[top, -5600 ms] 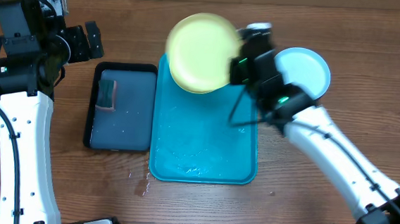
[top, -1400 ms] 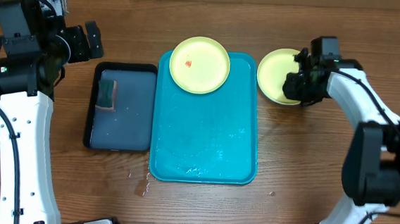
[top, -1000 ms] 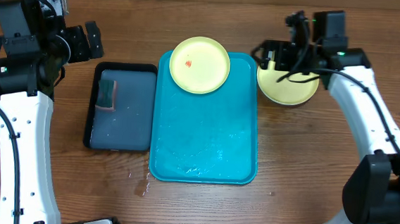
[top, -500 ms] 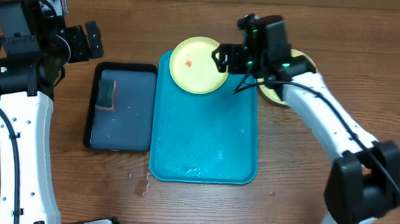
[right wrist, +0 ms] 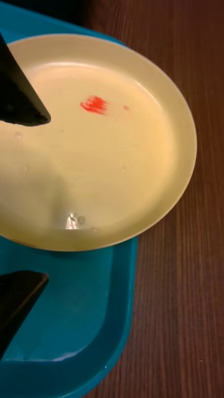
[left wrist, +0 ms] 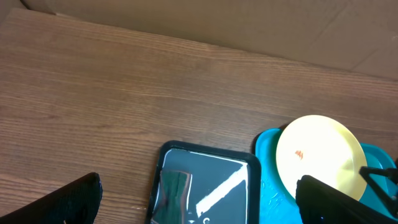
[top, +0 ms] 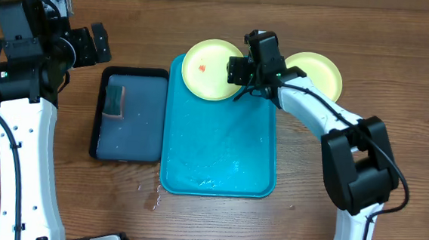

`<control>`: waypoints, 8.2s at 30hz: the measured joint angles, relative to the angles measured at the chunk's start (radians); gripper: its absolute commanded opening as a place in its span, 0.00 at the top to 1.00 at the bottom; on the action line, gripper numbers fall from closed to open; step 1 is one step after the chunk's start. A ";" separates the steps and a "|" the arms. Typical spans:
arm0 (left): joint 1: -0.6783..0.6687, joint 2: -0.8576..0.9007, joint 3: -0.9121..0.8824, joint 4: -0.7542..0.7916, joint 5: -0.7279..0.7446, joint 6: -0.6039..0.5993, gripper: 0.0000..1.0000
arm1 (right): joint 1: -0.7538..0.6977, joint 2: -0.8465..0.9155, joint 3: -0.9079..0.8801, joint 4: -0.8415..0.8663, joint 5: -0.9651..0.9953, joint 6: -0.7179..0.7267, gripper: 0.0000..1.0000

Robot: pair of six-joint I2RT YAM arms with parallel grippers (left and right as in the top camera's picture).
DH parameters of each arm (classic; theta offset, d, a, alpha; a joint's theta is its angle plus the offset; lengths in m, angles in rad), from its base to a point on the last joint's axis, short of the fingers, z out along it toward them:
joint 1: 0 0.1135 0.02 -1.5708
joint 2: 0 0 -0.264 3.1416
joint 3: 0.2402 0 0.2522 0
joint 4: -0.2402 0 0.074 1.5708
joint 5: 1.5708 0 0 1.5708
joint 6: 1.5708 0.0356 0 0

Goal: Clean dirty plates on tray and stack at the side
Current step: 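Move the right gripper left to the stained yellow plate's rim, then grasp the stained yellow plate's right rim with the right gripper, then drag the yellow plate down toward the teal tray's center with the right gripper, then hold the yellow plate's rim steady with the right gripper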

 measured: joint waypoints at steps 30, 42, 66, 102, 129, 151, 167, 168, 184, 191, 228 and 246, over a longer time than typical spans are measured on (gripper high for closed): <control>0.000 0.000 0.000 0.000 0.000 0.000 0.00 | -0.003 0.068 -0.003 0.031 0.096 0.007 0.80; 0.000 0.000 0.000 0.000 0.000 0.000 0.00 | -0.004 0.068 -0.003 0.022 0.097 0.007 0.80; 0.000 0.000 0.000 0.000 0.000 0.000 0.00 | -0.005 -0.082 -0.005 -0.365 -0.014 0.009 0.96; 0.000 0.000 0.000 0.000 0.000 0.000 0.00 | -0.005 -0.122 -0.005 -0.639 -0.163 0.078 0.00; 0.000 0.000 0.000 0.000 0.000 0.000 0.00 | -0.005 -0.122 -0.006 -0.621 -0.164 0.077 0.00; 0.000 0.000 0.000 0.000 0.000 0.000 0.00 | -0.005 -0.122 -0.009 -0.601 -0.132 0.078 0.72; 0.000 0.000 0.000 0.000 0.000 0.000 0.00 | 0.003 -0.122 -0.124 -0.489 -0.128 0.095 0.55; 0.000 0.000 0.000 0.000 0.000 0.000 0.00 | 0.003 -0.122 -0.134 -0.476 -0.128 0.097 0.57; 0.000 0.000 0.000 0.000 0.000 0.000 0.00 | 0.003 -0.122 -0.153 -0.426 -0.128 0.107 0.83; 0.000 0.000 0.000 0.000 0.000 0.000 0.00 | 0.003 -0.122 -0.153 -0.425 -0.128 0.107 0.83; 0.000 0.000 0.000 0.000 0.000 0.000 0.00 | 0.004 -0.122 -0.167 -0.433 -0.116 0.105 0.90; 0.000 0.000 0.000 0.000 0.000 0.000 0.00 | 0.004 -0.122 -0.167 -0.424 -0.113 0.108 0.88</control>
